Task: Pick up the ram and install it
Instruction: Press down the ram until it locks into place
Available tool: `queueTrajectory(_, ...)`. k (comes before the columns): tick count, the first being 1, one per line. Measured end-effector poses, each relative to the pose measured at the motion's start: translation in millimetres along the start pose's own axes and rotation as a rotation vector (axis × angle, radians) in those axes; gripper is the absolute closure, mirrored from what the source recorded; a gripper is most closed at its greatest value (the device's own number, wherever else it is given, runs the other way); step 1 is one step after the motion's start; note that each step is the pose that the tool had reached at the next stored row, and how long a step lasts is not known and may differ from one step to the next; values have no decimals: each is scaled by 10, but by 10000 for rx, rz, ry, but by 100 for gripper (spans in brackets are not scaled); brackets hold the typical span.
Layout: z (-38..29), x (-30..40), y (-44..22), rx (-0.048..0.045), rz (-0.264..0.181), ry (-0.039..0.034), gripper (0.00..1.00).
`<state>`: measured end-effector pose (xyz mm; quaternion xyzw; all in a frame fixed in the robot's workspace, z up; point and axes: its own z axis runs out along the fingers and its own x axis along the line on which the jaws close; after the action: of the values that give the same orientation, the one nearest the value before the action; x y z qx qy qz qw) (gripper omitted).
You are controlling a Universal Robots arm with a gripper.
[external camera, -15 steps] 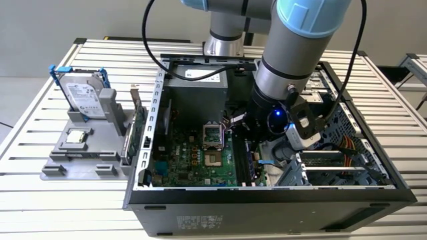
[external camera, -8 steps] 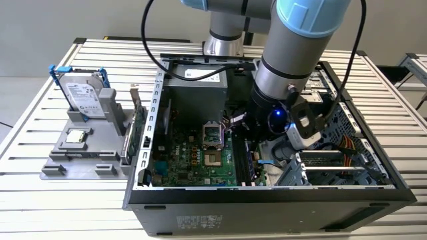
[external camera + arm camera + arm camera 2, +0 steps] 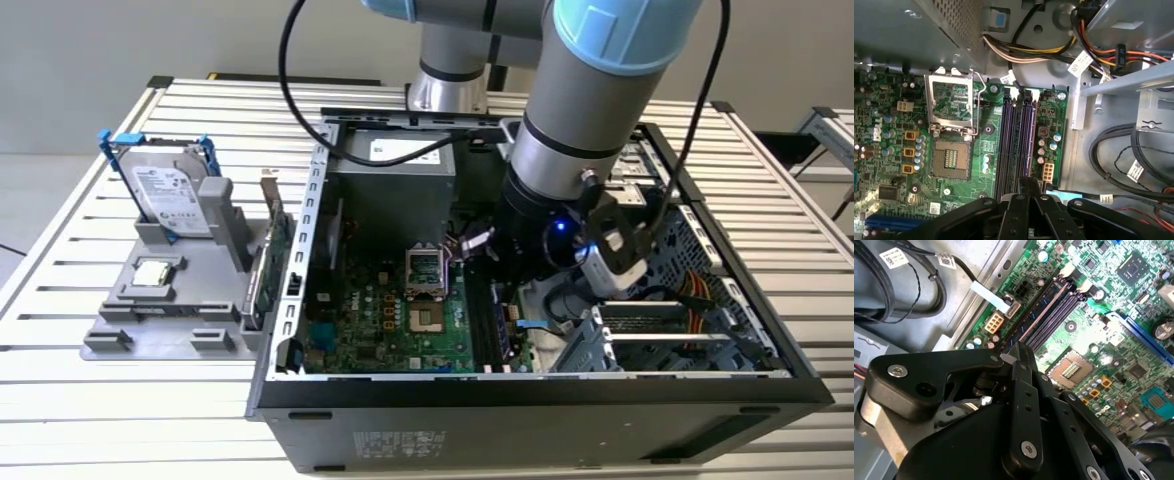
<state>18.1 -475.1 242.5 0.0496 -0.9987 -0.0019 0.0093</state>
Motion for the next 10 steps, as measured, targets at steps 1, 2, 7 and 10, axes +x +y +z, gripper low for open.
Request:
queueTrajectory(1, 0, 0, 0, 2, -97, 0, 100)
queueTrajectory(2, 0, 0, 0, 4, -188, 1, 100)
queueTrajectory(7, 1, 0, 1, 10, -621, 3, 100)
queueTrajectory(10, 0, 1, 1, 15, -852, 4, 100)
